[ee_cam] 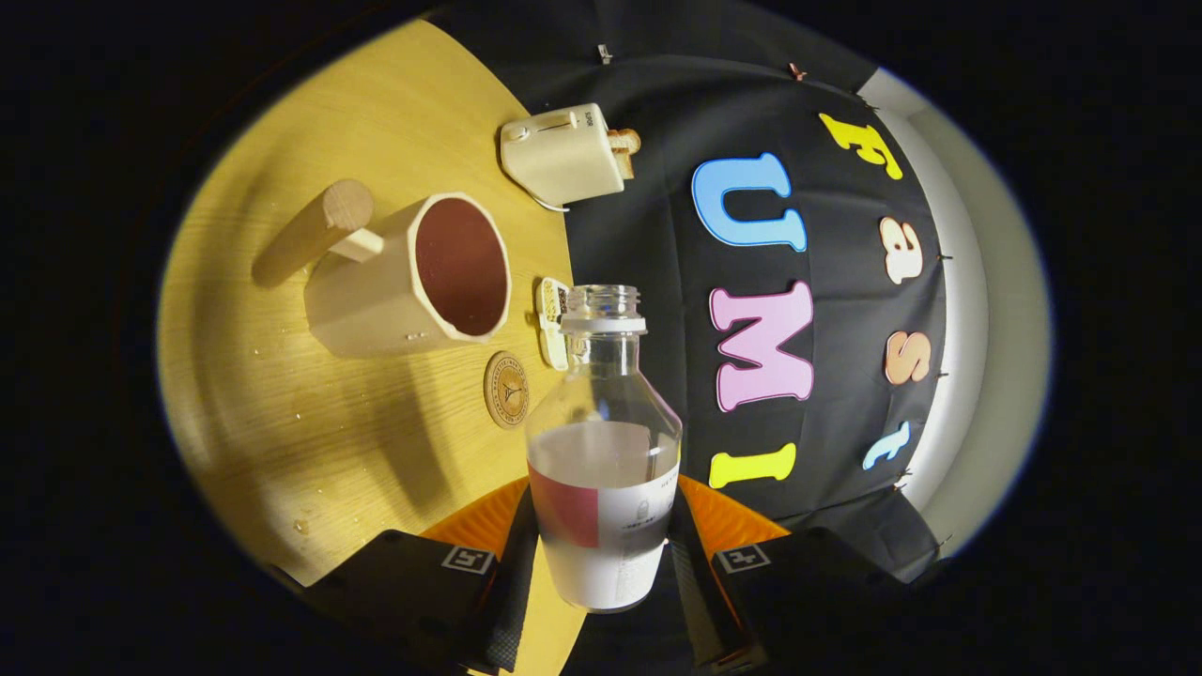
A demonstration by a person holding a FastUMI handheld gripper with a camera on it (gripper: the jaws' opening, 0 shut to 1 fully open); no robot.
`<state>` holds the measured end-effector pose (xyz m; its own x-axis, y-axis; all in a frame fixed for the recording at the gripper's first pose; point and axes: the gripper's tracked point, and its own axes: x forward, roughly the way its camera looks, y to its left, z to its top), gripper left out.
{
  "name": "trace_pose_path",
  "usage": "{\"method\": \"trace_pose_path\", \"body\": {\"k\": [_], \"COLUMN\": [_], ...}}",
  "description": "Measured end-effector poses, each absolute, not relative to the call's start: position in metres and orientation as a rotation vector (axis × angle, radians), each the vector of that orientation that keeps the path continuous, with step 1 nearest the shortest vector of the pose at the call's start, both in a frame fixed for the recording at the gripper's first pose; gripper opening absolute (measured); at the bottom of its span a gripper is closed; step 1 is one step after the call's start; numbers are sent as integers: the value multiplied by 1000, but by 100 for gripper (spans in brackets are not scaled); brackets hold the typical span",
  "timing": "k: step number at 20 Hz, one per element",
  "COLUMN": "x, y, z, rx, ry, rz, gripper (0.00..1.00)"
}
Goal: Take the bottle from table, then pour the juice into the cup, finally place the bottle on the coaster
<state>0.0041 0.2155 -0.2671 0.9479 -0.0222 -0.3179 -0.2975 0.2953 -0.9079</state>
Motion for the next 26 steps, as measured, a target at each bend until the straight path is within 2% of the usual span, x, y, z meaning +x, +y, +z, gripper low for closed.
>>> {"method": "trace_pose_path", "body": {"k": [26], "x": [24], "y": [225], "z": [-270], "rx": [-1569], "ry": [208], "rz": [249], "gripper": [70]}}
